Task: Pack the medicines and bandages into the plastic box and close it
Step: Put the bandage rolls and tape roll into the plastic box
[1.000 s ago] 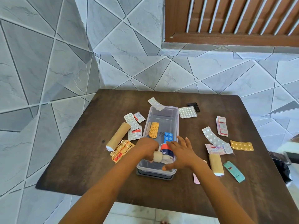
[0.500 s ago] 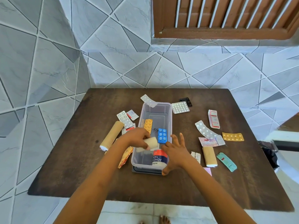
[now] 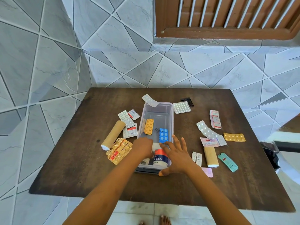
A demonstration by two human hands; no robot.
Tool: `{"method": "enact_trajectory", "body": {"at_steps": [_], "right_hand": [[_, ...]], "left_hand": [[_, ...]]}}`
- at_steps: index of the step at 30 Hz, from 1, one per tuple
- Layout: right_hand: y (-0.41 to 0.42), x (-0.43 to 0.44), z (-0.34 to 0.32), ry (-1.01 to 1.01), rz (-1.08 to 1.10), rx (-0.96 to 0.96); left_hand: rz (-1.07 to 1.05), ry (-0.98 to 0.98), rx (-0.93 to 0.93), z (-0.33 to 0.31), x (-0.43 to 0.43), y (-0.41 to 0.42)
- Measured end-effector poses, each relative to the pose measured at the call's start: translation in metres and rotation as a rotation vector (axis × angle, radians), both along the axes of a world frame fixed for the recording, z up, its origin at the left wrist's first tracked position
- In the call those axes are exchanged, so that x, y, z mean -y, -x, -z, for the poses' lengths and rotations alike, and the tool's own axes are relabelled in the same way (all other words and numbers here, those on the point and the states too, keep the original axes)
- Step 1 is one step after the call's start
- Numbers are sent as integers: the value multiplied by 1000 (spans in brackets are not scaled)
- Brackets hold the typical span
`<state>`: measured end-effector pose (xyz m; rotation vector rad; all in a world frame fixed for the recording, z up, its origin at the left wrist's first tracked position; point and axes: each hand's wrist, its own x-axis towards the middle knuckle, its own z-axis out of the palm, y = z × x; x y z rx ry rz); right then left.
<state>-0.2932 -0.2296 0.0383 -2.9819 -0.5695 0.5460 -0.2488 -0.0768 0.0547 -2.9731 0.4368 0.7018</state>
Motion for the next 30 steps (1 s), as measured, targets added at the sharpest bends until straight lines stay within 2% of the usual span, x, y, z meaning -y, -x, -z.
{"method": "enact_trajectory", "body": {"at_steps": [6,8,10,12,13,15,17,18,20,22,24,26,28,30], "right_hand": [[0,1,4,-22,43,11],[-1,0,6,-12,44,11],[-2,1,8,-20,38,-18],[-4,1,11,-116,66,-52],[-6,0,12,-201,97,-36],[-7,-1,17,-334,193,65],[-8,-4,22,-428,300,144],[-9,-7,23,-471,349,152],[-7,-10,26,-516,400,149],[-6,-10,30,-551,404,167],[-6,-9,33,-577,406,184],[-6,-9,35,-587,407,193],[-7,-9,37,-593,406,208],[-7,-9,39,-601,407,225]], "left_hand": [[-25,88,-133,5,-8,-13],[-28,110,-125,5,-7,-8],[-22,137,-87,3,-6,-6],[-111,287,-36,-5,-14,-10],[-198,385,23,-11,-23,-14],[-367,473,263,-20,-48,-27],[-509,399,421,-18,-78,-38],[-567,327,407,-14,-92,-42],[-651,202,251,1,-111,-44],[-718,153,127,17,-120,-42],[-749,158,118,29,-123,-40],[-778,184,195,29,-123,-42],[-808,307,316,18,-118,-47],[-748,546,391,-1,-103,-52]]}}
